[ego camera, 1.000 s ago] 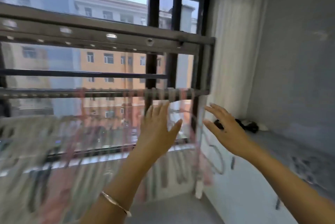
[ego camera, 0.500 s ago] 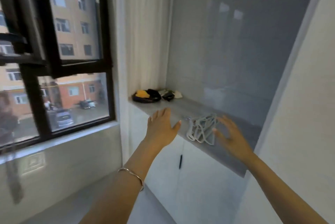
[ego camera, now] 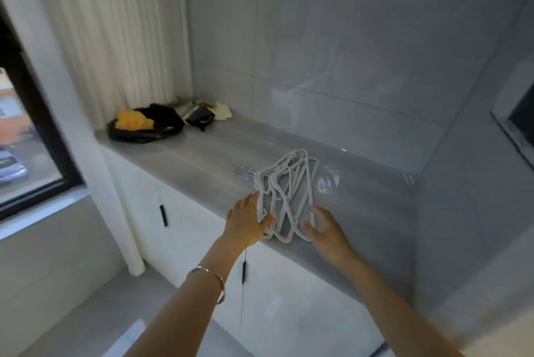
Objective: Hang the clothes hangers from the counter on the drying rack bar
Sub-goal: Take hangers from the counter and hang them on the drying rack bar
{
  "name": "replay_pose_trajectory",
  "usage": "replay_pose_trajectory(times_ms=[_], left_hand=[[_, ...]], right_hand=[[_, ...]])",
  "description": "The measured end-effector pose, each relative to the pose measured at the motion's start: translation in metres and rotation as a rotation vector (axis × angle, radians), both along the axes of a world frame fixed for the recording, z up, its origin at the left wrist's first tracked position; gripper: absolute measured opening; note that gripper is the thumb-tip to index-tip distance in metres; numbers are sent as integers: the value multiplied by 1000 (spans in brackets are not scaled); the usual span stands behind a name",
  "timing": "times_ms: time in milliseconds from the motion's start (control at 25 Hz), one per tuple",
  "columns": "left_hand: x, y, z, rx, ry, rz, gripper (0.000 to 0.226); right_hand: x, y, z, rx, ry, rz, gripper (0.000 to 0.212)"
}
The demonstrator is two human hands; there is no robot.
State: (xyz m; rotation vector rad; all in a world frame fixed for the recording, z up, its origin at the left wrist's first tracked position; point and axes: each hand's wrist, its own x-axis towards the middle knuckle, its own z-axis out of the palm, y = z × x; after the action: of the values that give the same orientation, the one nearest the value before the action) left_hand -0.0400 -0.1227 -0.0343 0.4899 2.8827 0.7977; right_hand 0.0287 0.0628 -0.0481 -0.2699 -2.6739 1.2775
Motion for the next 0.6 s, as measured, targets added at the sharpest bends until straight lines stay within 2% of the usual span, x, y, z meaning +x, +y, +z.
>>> replay_pose_trajectory(times_ms=[120,320,440,520,600], left_hand=[[-46,18,-35,-51,-72,-66,70],[-89,33,-82,1,-1,-150,69],[-94,37,-99,-27,-40,-143,75],[-99,38,-106,-24,-72,-140,78],[-97,39,-92,74,-73,-150,78]], right_hand=[[-45,7,-32,2,-88,-53,37],[-91,7,-67,173,-55,-62,33],[-99,3,-83,242,-59,-59,29],[-102,6,-88,204,-42,-85,34],[-104,14,-88,155,18,-94,34]])
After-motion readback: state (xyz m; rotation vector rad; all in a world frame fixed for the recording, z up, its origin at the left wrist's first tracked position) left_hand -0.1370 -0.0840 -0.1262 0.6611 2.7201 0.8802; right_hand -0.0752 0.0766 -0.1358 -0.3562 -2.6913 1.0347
